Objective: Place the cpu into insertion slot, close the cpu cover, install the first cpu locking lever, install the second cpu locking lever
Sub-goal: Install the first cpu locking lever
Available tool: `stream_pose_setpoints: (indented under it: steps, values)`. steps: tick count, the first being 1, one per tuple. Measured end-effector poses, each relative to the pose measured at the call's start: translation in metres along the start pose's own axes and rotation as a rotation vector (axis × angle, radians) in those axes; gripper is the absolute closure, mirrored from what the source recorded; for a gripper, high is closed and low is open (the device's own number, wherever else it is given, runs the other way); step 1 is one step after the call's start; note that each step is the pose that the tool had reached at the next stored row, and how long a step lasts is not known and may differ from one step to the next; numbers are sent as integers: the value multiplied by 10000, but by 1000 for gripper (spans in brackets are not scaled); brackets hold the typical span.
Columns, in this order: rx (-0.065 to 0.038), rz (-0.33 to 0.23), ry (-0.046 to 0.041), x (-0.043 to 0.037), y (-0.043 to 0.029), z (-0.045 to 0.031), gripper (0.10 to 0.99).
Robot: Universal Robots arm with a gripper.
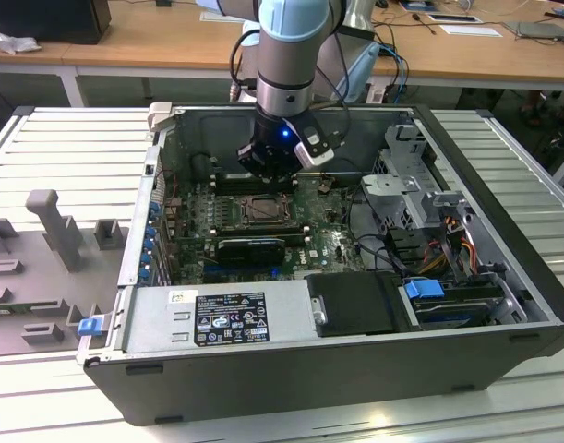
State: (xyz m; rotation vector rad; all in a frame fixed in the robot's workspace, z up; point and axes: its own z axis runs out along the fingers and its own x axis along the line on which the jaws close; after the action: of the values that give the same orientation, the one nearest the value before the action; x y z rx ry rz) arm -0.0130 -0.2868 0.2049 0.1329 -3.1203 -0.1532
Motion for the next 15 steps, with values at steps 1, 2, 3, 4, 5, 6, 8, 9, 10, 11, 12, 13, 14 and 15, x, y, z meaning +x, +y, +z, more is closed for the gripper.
stream_pose_setpoints:
  steps: [1, 2, 3, 4, 5, 6, 8, 9, 10, 11, 12, 13, 14, 15]
  values:
    - [8, 0, 0, -1, 0, 2, 980]
    - [25, 1, 3, -1, -1, 4, 980]
    - [38, 1, 6, -2, -1, 5, 980]
    - [45, 1, 6, -2, -1, 6, 980]
    - [56, 1, 5, -3, -2, 8, 980]
    - [66, 0, 6, -3, -2, 8, 980]
    - [84, 4, 7, -3, -4, 11, 980]
    - [87, 5, 8, -3, -5, 13, 980]
    - [90, 6, 8, -2, -6, 16, 980]
    - [81, 7, 3, -3, -6, 22, 980]
    - [79, 6, 4, -3, -6, 31, 980]
    - [84, 6, 7, -3, -8, 34, 980]
    - [88, 5, 8, -3, -9, 39, 980]
    - [85, 6, 8, -3, -10, 40, 980]
